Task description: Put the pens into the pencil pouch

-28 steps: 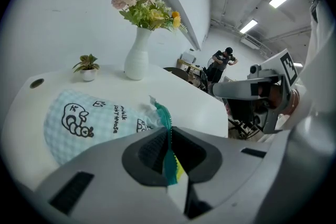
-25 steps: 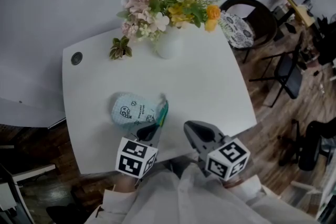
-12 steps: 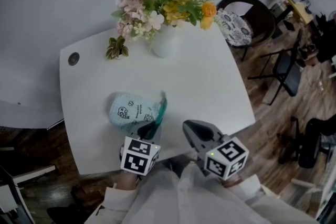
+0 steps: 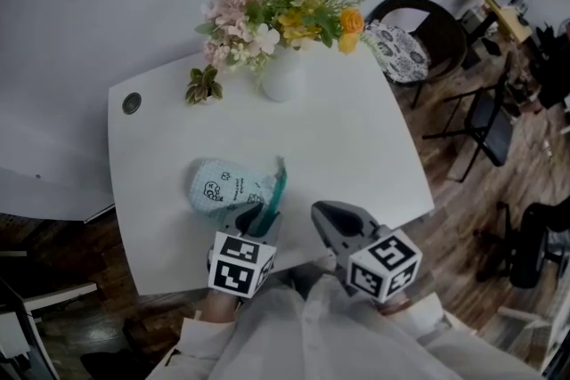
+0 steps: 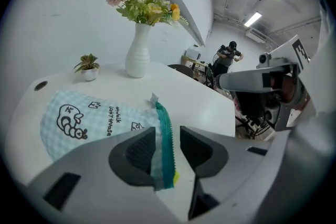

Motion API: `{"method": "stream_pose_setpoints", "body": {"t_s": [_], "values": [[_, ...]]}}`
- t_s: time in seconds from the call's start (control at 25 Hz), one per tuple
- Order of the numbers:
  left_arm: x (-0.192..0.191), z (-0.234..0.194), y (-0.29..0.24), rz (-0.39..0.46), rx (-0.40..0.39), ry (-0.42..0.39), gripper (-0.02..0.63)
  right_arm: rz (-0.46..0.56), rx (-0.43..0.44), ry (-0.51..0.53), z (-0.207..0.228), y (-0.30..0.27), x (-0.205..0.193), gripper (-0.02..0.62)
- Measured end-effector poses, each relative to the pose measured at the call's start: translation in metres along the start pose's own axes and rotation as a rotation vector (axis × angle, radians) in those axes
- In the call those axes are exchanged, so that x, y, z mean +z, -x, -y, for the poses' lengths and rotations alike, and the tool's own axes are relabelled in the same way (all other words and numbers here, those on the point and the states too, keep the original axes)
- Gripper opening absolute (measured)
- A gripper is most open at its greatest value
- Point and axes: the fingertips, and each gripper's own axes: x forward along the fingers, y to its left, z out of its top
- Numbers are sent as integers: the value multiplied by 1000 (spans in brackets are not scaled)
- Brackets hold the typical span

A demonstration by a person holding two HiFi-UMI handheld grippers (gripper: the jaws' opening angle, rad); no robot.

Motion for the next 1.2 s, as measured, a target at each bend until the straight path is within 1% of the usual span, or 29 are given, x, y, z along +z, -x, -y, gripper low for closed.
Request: {"method": "stream_pose_setpoints", "body": {"t_s": [0.44,0.64,0.68,0.84,1.04,1.2], "values": [[44,-4,35,148,9,20,124,33,33,40,-9,0,23,15],[65,2,53,222,-31,15,123,61,41,41,-11,0,37,15],[69,2,57,237,-30,16,117,68,43,39,-12,0,40,15],[84,-1,73,292,-12,9,57,91,59,50,-19,0,53,15],[89,-2,86,321,-12,7,28,107,84,76,-31,-2,67,15],[92,-3,91,342,-6,14,20,115,94,102,-38,-4,75,15]]}}
